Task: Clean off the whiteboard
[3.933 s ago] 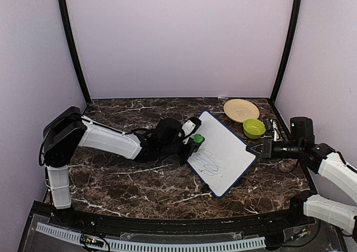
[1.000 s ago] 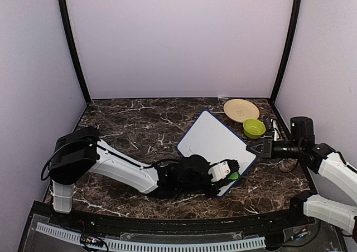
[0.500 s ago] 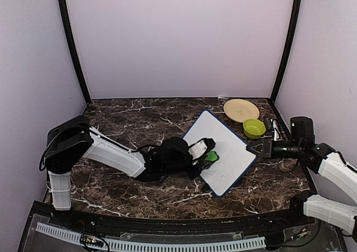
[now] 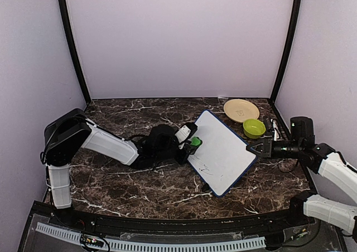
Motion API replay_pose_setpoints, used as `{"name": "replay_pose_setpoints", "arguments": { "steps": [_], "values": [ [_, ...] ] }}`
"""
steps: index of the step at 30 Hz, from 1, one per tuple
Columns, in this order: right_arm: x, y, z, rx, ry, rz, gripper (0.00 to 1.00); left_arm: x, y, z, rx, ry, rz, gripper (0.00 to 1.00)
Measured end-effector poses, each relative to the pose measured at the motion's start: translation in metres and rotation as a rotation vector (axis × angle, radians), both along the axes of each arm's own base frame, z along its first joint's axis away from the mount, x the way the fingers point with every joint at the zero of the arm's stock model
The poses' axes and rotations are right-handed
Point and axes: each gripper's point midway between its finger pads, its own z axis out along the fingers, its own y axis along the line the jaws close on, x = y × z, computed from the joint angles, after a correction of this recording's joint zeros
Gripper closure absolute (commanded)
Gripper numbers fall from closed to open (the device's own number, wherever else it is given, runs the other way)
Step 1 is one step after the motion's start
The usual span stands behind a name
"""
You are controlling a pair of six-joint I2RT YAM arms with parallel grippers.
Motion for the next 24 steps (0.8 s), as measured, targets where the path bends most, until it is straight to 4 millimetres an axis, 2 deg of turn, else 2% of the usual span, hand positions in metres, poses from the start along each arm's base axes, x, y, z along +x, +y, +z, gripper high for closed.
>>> {"name": "replay_pose_setpoints", "arguments": {
  "steps": [5, 11, 14, 21, 24],
  "values": [
    [0.0, 0.0, 0.0, 0.0, 0.0, 0.0, 1.0, 0.002, 0.001, 0.0, 0.0, 0.001, 0.011, 1.0],
    [0.0, 0.0, 0.0, -0.001, 0.001, -0.001, 1.0, -0.017, -0.015, 0.003, 0.048, -0.06, -0.037, 1.0],
    [0.0, 0.0, 0.0, 0.0, 0.001, 0.0, 1.0, -0.043, -0.037, 0.008, 0.06, -0.097, -0.103, 1.0],
    [0.0, 0.0, 0.0, -0.001, -0.002, 0.001, 1.0, -0.124, -0.099, 0.02, 0.043, -0.146, -0.303, 1.0],
    [0.0, 0.0, 0.0, -0.001, -0.004, 0.003, 1.0, -0.149, -0.115, 0.019, 0.04, -0.151, -0.363, 1.0]
  ]
}}
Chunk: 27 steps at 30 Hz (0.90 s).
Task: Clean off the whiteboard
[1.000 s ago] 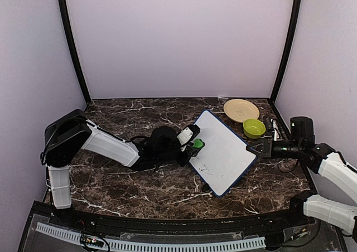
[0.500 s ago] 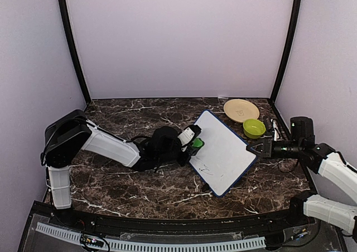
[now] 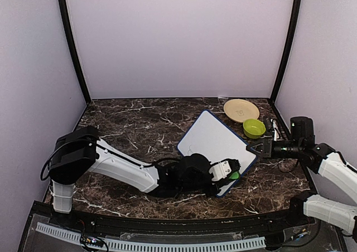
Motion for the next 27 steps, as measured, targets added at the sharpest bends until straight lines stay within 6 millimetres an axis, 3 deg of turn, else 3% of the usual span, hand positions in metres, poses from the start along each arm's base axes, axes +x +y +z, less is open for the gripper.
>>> {"name": "replay_pose_setpoints", "arguments": {
  "steps": [3, 8, 19, 23, 27],
  "values": [
    [0.0, 0.0, 0.0, -0.001, -0.004, 0.003, 1.0, -0.007, -0.002, -0.003, 0.008, 0.0, -0.014, 1.0],
    [0.0, 0.0, 0.0, -0.001, -0.006, 0.005, 1.0, 0.003, 0.01, -0.008, -0.002, 0.042, 0.003, 1.0],
    [0.0, 0.0, 0.0, -0.001, -0.002, 0.001, 1.0, 0.103, 0.094, -0.026, 0.003, 0.139, 0.24, 1.0],
    [0.0, 0.0, 0.0, 0.0, 0.001, -0.001, 1.0, 0.117, 0.106, -0.029, 0.004, 0.147, 0.279, 1.0],
    [0.0, 0.0, 0.0, 0.0, 0.001, -0.001, 1.0, 0.111, 0.102, -0.028, 0.014, 0.125, 0.277, 1.0]
  ]
}}
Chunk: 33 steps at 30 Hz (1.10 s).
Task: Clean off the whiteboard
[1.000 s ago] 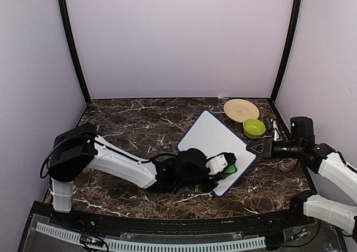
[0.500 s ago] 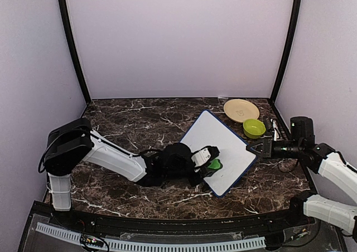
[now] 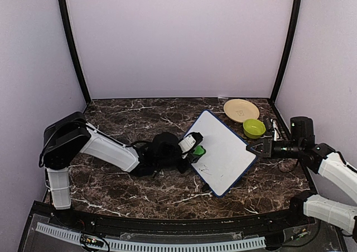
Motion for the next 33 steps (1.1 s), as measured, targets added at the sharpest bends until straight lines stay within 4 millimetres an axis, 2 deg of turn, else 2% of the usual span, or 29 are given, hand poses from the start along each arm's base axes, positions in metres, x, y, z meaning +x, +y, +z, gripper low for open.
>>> {"name": "replay_pose_setpoints", "arguments": {
  "steps": [3, 7, 12, 18, 26, 30, 33],
  "values": [
    [0.0, 0.0, 0.0, 0.0, 0.0, 0.0, 1.0, -0.014, -0.011, 0.002, 0.014, -0.032, -0.022, 1.0],
    [0.0, 0.0, 0.0, 0.0, 0.0, 0.0, 1.0, -0.048, -0.04, 0.008, -0.001, -0.061, -0.102, 1.0],
    [0.0, 0.0, 0.0, 0.0, -0.001, 0.0, 1.0, -0.075, -0.056, 0.006, -0.012, -0.066, -0.158, 1.0],
    [0.0, 0.0, 0.0, 0.0, -0.001, 0.001, 1.0, -0.067, -0.048, 0.004, -0.04, -0.035, -0.139, 1.0],
    [0.0, 0.0, 0.0, 0.0, -0.001, 0.0, 1.0, -0.027, -0.016, -0.002, -0.04, 0.0, -0.038, 1.0],
    [0.0, 0.0, 0.0, 0.0, -0.001, 0.0, 1.0, -0.026, -0.016, -0.002, -0.041, 0.002, -0.035, 1.0],
    [0.0, 0.0, 0.0, 0.0, -0.001, 0.0, 1.0, -0.035, -0.022, -0.002, -0.026, -0.017, -0.051, 1.0]
  ]
}}
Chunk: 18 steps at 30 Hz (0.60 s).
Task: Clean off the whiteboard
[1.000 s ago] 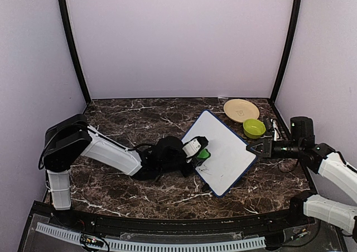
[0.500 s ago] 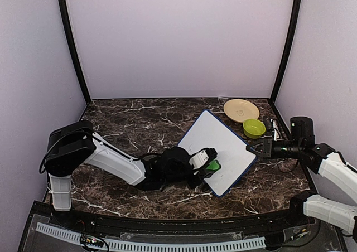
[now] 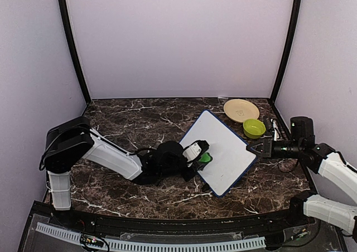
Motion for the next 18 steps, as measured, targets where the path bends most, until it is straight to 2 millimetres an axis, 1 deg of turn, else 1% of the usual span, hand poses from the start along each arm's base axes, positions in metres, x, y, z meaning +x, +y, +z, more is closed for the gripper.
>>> {"name": "replay_pose_setpoints", "arguments": {
  "steps": [2, 5, 8, 10, 12, 15, 18],
  "values": [
    [0.0, 0.0, 0.0, 0.0, 0.0, 0.0, 1.0, -0.006, -0.006, 0.002, 0.007, -0.019, -0.014, 1.0],
    [0.0, 0.0, 0.0, 0.0, -0.001, 0.0, 1.0, -0.022, -0.02, 0.005, -0.003, -0.035, -0.054, 1.0],
    [0.0, 0.0, 0.0, 0.0, -0.001, 0.0, 1.0, -0.039, -0.029, 0.004, -0.005, -0.041, -0.094, 1.0],
    [0.0, 0.0, 0.0, 0.0, -0.002, 0.0, 1.0, -0.045, -0.032, 0.003, -0.006, -0.044, -0.107, 1.0],
    [0.0, 0.0, 0.0, 0.0, -0.002, 0.001, 1.0, -0.045, -0.033, 0.004, -0.012, -0.042, -0.106, 1.0],
    [0.0, 0.0, 0.0, 0.001, -0.002, 0.001, 1.0, -0.04, -0.029, 0.003, -0.031, -0.023, -0.093, 1.0],
    [0.0, 0.0, 0.0, 0.001, -0.002, 0.002, 1.0, -0.032, -0.02, -0.001, -0.054, 0.01, -0.075, 1.0]
  ]
}}
